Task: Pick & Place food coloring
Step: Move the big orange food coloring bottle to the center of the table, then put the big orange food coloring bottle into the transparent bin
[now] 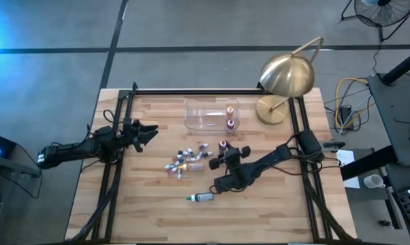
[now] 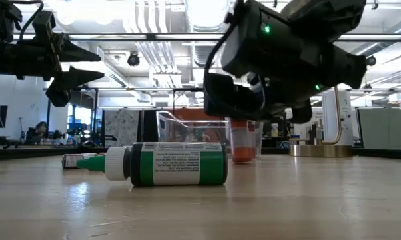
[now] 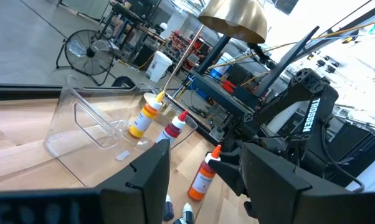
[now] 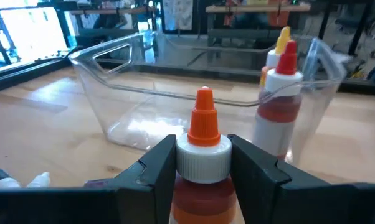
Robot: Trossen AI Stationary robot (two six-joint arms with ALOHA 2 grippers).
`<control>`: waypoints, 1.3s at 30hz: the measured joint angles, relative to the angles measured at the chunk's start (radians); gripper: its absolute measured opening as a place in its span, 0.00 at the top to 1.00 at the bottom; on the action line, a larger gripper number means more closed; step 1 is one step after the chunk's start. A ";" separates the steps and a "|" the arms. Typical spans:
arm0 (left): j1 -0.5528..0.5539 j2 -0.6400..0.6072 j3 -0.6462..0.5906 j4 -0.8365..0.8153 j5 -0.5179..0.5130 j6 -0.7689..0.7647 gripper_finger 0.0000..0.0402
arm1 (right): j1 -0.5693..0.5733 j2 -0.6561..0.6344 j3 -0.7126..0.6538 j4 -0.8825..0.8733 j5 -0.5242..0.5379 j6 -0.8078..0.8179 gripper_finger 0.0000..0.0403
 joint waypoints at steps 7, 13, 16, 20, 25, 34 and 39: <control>0.000 0.000 0.000 0.000 0.000 0.000 0.58 | 0.001 -0.039 0.023 -0.006 -0.125 -0.118 0.57; 0.000 0.000 0.000 0.000 0.000 0.000 0.58 | 0.002 -0.116 0.026 -0.022 -0.235 -0.133 0.48; 0.000 0.000 0.000 0.000 0.000 0.000 0.58 | -0.011 -0.195 0.026 -0.101 -0.380 -0.073 0.45; 0.000 0.000 0.000 0.000 0.000 0.000 0.58 | -0.054 -0.315 0.033 -0.257 -0.565 -0.032 0.41; 0.000 0.000 0.000 0.000 0.000 0.000 0.58 | -0.165 -0.413 0.086 -0.335 -0.837 -0.147 0.38; 0.000 0.000 0.000 0.000 0.000 0.000 0.58 | -0.295 -0.349 0.277 -0.564 -1.092 -0.202 0.35; 0.000 0.000 0.000 0.000 0.000 0.000 0.58 | -0.288 -0.309 0.377 -0.717 -1.106 -0.175 0.35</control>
